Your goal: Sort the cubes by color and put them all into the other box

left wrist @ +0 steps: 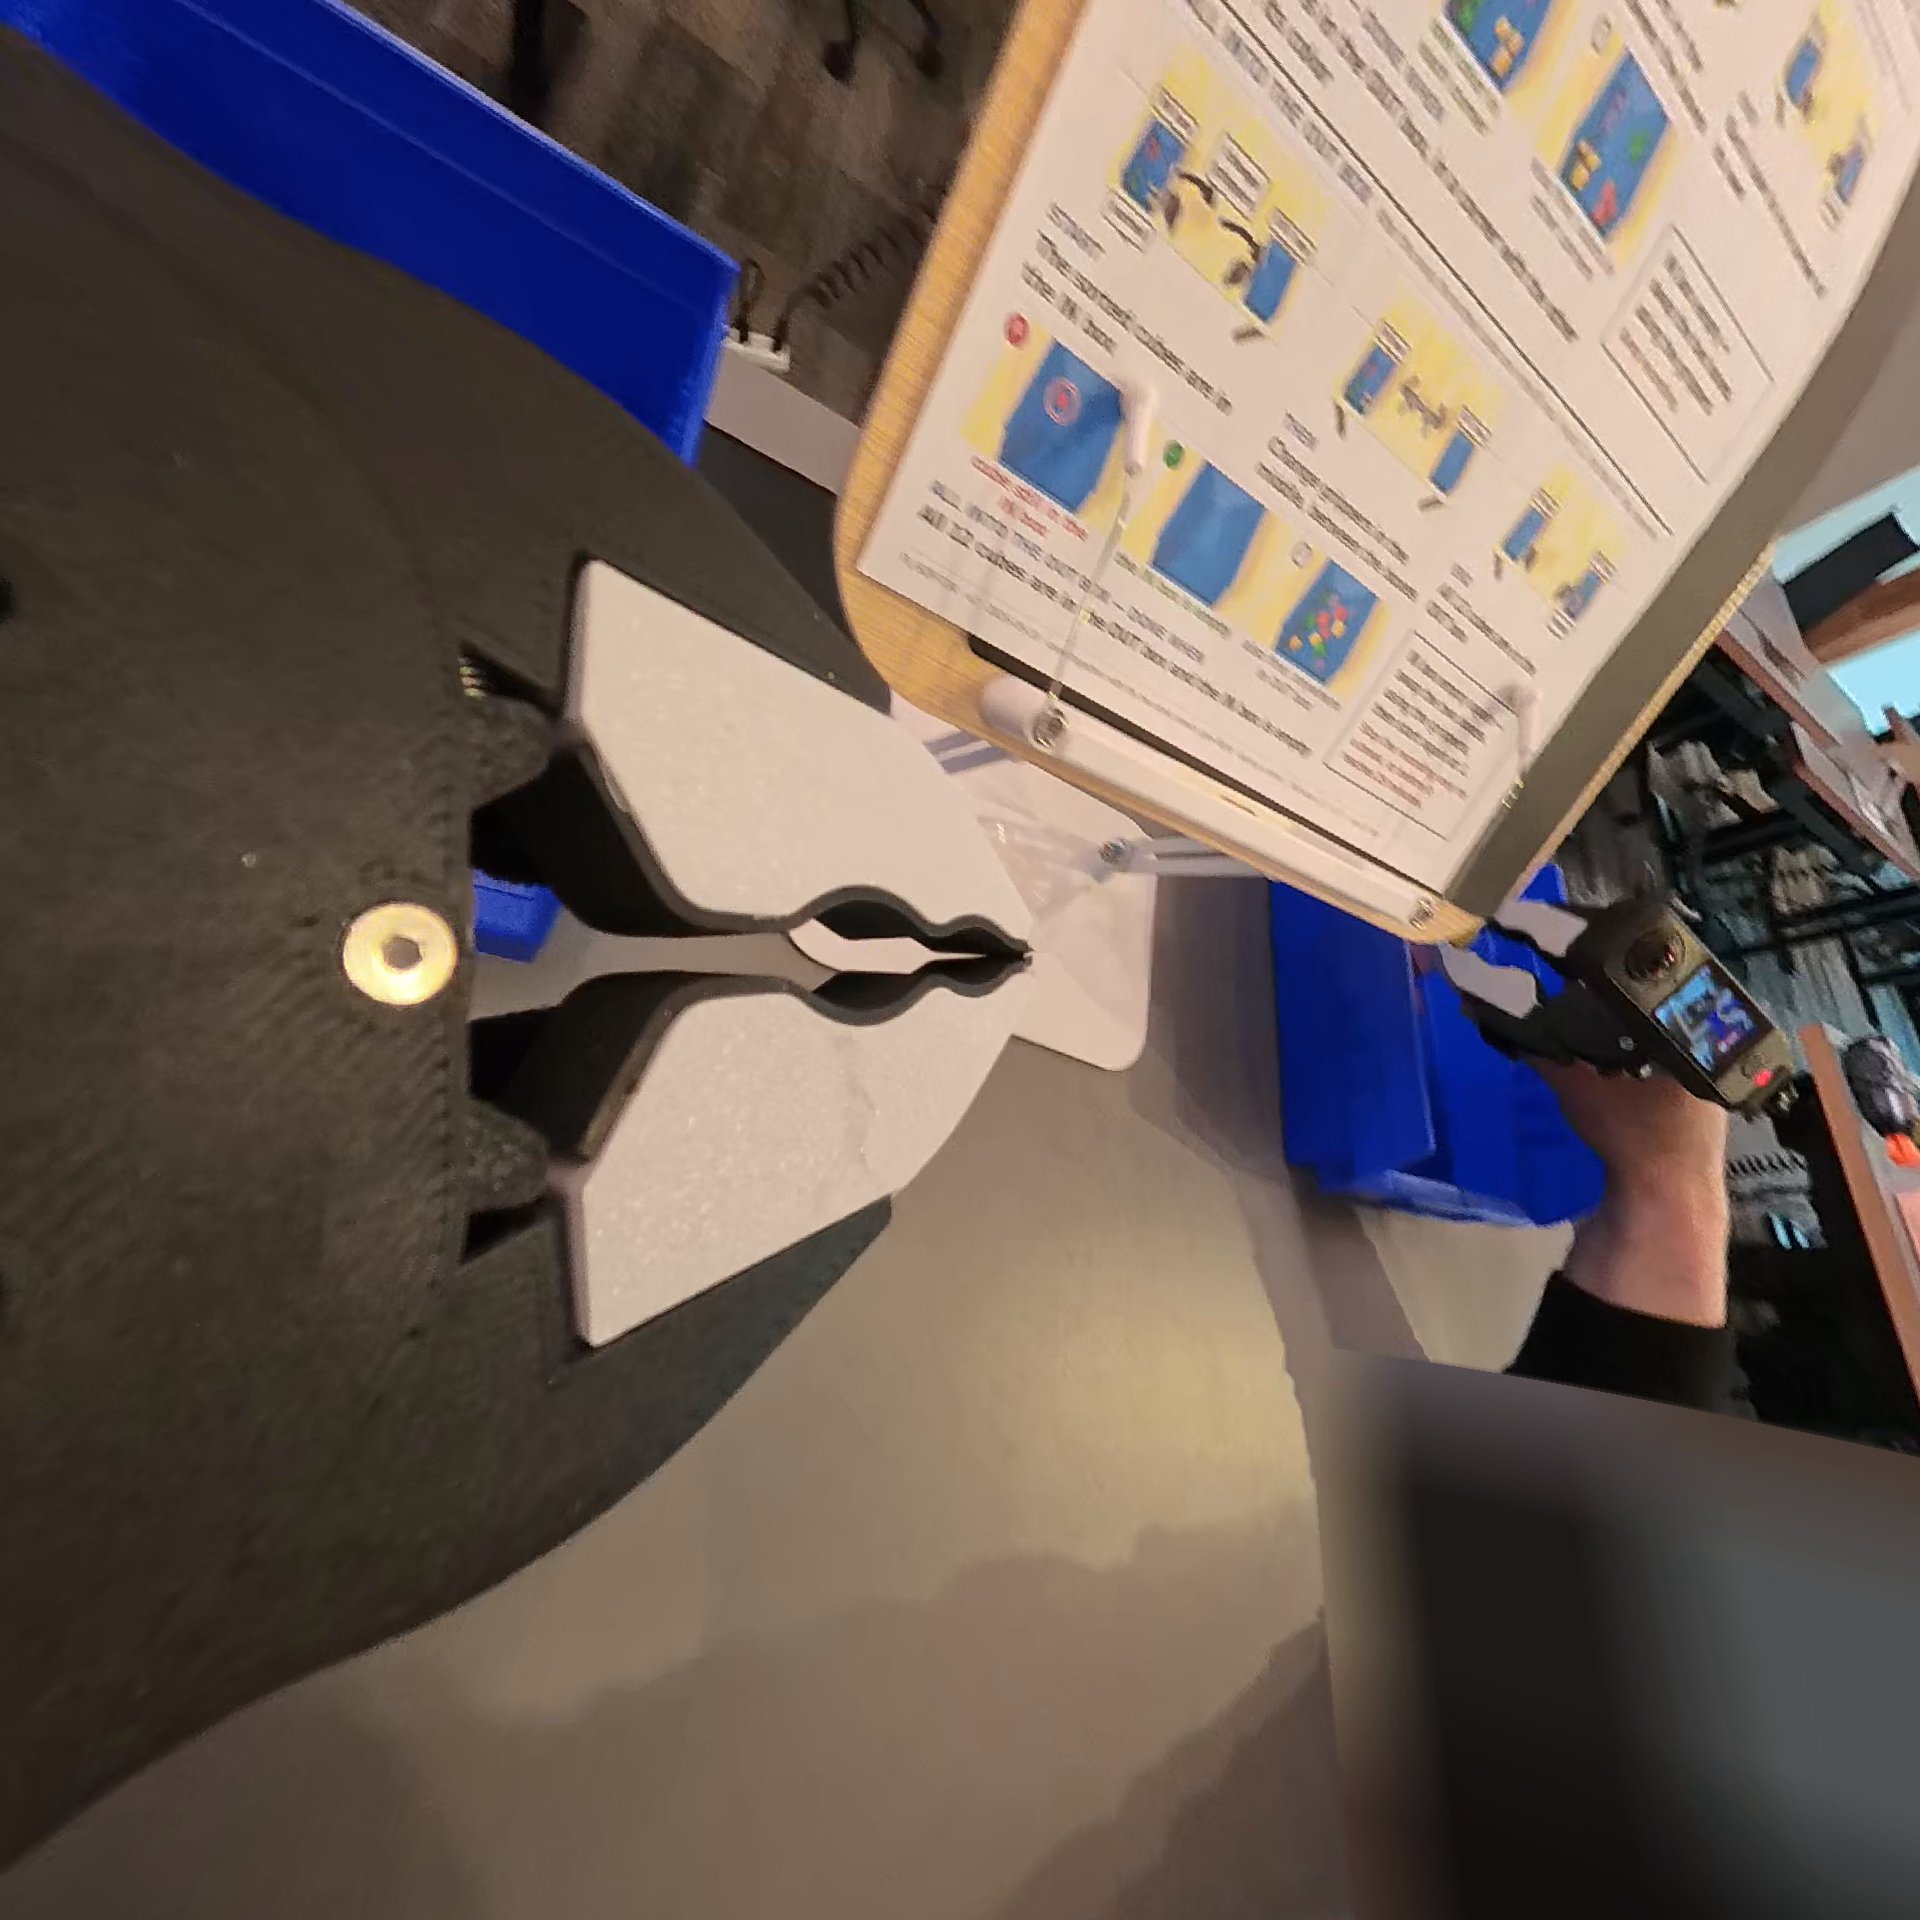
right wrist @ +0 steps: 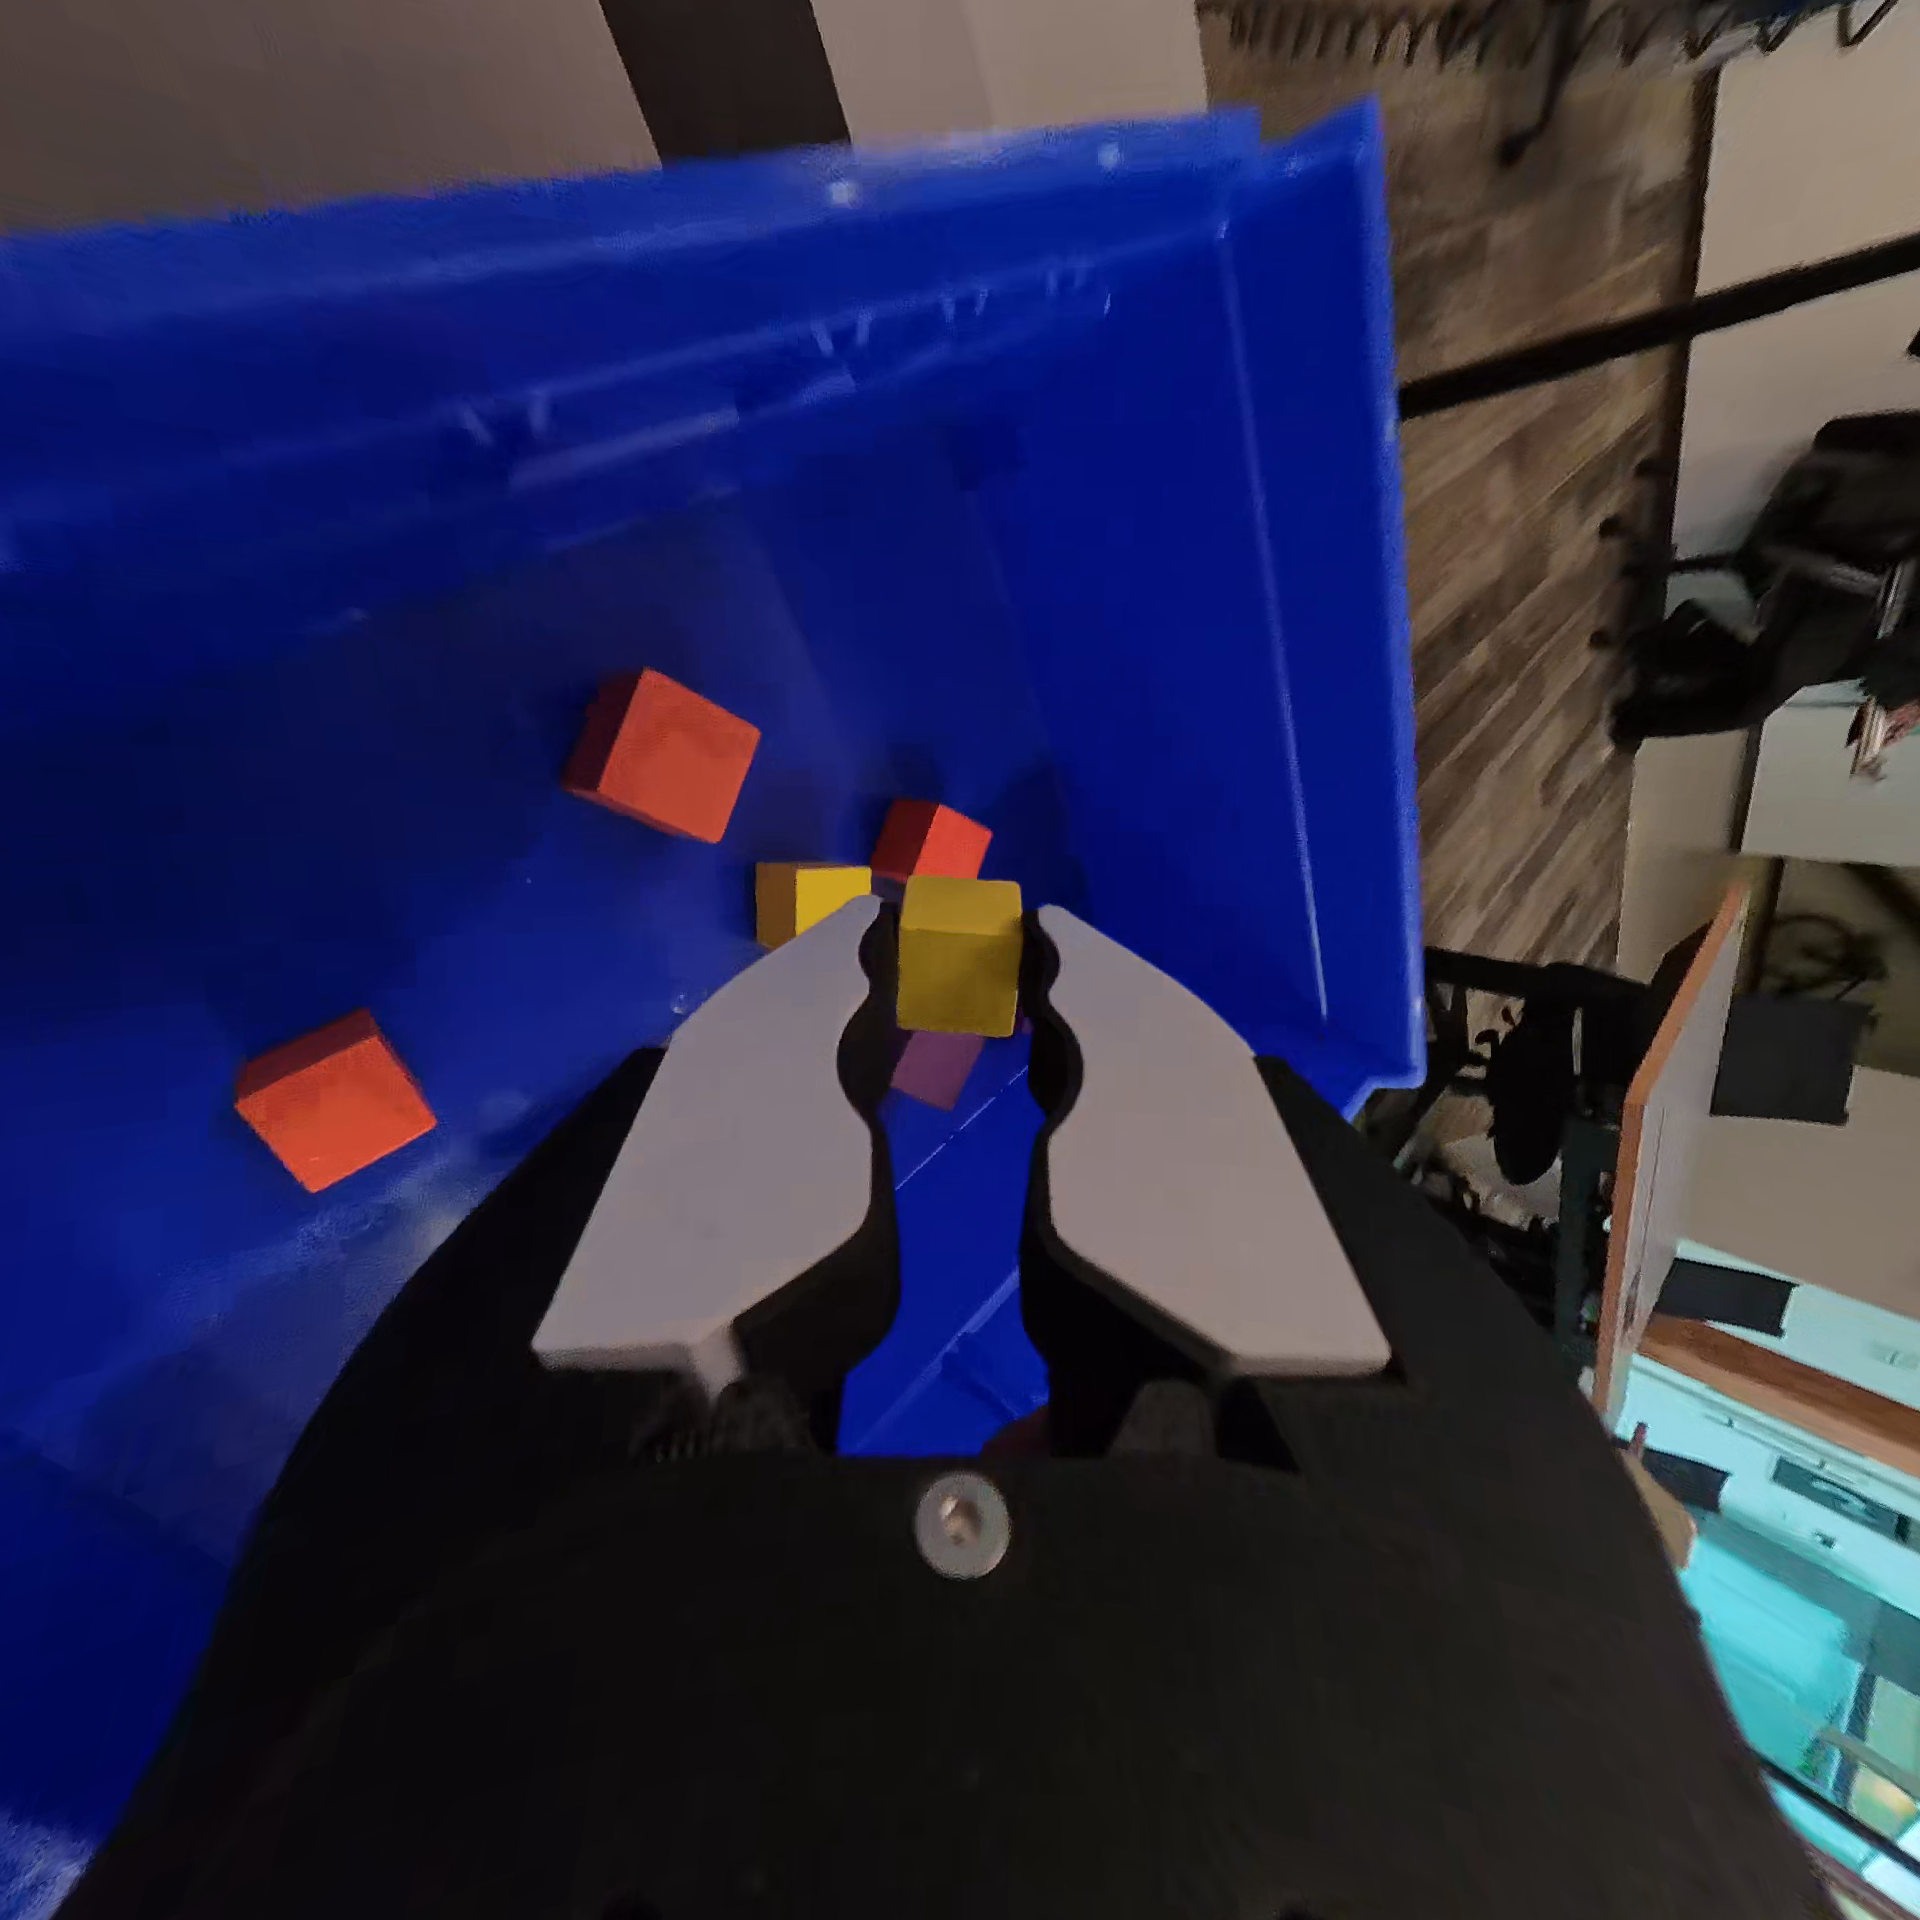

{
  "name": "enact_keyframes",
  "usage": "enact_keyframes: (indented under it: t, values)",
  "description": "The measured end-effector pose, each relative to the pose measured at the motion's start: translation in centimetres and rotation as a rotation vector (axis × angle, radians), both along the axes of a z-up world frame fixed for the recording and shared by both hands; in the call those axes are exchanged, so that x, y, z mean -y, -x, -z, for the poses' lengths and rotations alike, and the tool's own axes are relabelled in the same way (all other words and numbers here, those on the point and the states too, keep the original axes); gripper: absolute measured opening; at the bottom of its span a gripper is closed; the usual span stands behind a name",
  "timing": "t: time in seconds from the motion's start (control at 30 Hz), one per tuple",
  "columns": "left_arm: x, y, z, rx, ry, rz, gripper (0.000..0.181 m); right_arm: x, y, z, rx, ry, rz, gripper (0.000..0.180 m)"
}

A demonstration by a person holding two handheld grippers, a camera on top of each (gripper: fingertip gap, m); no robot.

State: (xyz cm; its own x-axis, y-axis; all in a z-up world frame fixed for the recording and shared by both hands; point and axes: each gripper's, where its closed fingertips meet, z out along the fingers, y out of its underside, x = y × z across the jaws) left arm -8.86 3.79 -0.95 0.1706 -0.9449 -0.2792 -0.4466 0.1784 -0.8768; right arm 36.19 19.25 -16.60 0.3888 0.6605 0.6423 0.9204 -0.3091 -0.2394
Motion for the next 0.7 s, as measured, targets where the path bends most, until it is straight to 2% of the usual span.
enact_keyframes:
  t: [0.2,0.3,0.33,0.53,0.7]
  values:
    - [-1.2,0.9,0.4,-0.001,0.017,-0.046,0.000,-0.2,-1.9,2.0,0.051,0.066,0.119,0.023]
    - [-1.4,1.1,0.8,-0.018,0.023,-0.059,0.000,-0.3,-2.9,3.3,0.095,0.101,0.185,0.050]
    - [-1.5,1.1,0.9,-0.024,0.023,-0.067,0.000,-0.2,-3.1,3.5,0.107,0.110,0.193,0.052]
    - [-3.7,2.9,1.8,-0.097,-0.015,-0.194,0.000,-0.2,-2.4,1.2,0.077,0.047,0.193,0.049]
    - [-6.6,5.5,2.5,-0.177,-0.074,-0.301,0.022,0.2,-0.6,-0.9,0.049,0.002,0.147,0.044]
